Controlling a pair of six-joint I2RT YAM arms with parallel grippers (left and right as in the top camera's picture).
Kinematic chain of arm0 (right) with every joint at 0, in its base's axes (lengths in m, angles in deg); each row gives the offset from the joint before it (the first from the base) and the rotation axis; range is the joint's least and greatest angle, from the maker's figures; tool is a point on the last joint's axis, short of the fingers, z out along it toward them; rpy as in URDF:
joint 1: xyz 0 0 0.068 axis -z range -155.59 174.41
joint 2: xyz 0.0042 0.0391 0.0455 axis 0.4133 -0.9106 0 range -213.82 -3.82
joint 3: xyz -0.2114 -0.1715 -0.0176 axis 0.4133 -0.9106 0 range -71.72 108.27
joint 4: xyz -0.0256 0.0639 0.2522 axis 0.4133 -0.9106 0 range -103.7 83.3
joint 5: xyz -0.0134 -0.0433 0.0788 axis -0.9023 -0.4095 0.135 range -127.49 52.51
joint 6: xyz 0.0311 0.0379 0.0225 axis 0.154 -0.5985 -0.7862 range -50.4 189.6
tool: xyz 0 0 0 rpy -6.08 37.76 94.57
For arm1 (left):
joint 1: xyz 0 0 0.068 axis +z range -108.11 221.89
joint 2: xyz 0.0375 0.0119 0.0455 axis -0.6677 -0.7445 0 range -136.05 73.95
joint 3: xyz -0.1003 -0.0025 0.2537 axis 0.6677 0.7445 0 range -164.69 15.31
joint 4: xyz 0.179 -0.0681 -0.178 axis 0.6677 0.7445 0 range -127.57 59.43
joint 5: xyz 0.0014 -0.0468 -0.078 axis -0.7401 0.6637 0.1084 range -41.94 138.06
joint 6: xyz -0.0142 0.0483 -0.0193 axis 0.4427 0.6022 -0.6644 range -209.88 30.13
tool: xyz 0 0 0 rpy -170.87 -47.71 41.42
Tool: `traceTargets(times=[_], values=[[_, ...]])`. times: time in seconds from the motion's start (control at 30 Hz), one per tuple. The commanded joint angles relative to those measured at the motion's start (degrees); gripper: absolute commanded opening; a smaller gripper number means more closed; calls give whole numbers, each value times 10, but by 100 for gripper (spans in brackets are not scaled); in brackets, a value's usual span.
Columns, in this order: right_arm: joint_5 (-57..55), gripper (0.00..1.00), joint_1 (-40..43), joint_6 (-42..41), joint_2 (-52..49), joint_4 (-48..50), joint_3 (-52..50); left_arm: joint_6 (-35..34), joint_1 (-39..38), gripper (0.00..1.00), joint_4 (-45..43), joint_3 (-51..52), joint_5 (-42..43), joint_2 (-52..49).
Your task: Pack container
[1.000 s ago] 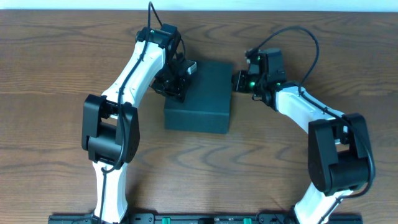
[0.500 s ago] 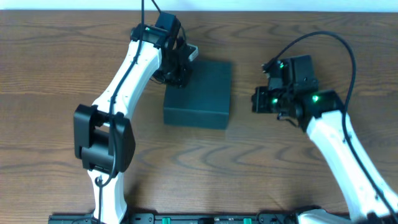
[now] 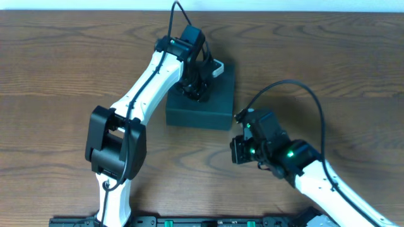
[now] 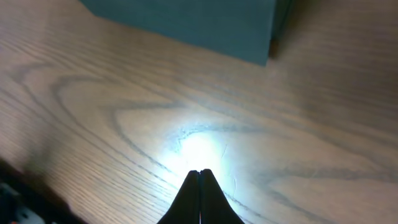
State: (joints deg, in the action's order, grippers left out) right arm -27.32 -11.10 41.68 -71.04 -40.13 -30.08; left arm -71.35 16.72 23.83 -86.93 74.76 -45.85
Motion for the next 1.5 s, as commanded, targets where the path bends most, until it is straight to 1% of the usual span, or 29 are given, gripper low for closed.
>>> traceTargets(times=[0.0, 0.1, 0.17, 0.3, 0.47, 0.6, 0.7, 0.77, 0.9, 1.0, 1.17, 1.23, 1.33, 1.4, 1.47], values=[[-102, 2, -45, -19, 5, 26, -18, 12, 6, 6, -9, 11, -18, -11], [-185, 2, -88, -31, -7, 63, -33, 12, 7, 6, -10, 18, -18, -11], [-217, 2, -110, -34, -27, 106, -47, 12, 7, 5, -10, 28, -18, -11], [-224, 2, -129, -60, -103, 198, -59, 12, 7, 6, -17, 55, -18, -11], [-237, 2, -129, -82, -200, 315, -59, 12, 7, 6, -21, 80, -18, -11], [-291, 2, -129, -117, -217, 349, -59, 12, 7, 6, -24, 80, -18, -11], [-337, 2, -129, -119, -225, 375, -59, 12, 7, 6, -23, 80, -16, -11], [-359, 2, -128, -119, -240, 411, -59, 12, 7, 6, -24, 80, -16, -11], [-361, 2, -128, -119, -279, 466, -59, 12, 7, 5, -24, 80, -16, -11], [-362, 2, -128, -119, -301, 487, -59, 12, 7, 6, -24, 80, -16, -11], [-357, 2, -128, -117, -296, 486, -56, 12, 7, 6, -23, 80, -16, -11], [-335, 2, -132, -99, -256, 447, -55, 2, 7, 6, -23, 79, -16, -10], [-330, 2, -137, -98, -155, 339, -54, -11, 11, 6, -9, 68, -16, -3], [-324, 1, -135, -91, -24, 233, -54, -38, 21, 6, 8, 43, -16, 28], [-307, 2, -132, -33, 77, 172, -54, -59, 31, 6, 27, 31, -16, 75]])
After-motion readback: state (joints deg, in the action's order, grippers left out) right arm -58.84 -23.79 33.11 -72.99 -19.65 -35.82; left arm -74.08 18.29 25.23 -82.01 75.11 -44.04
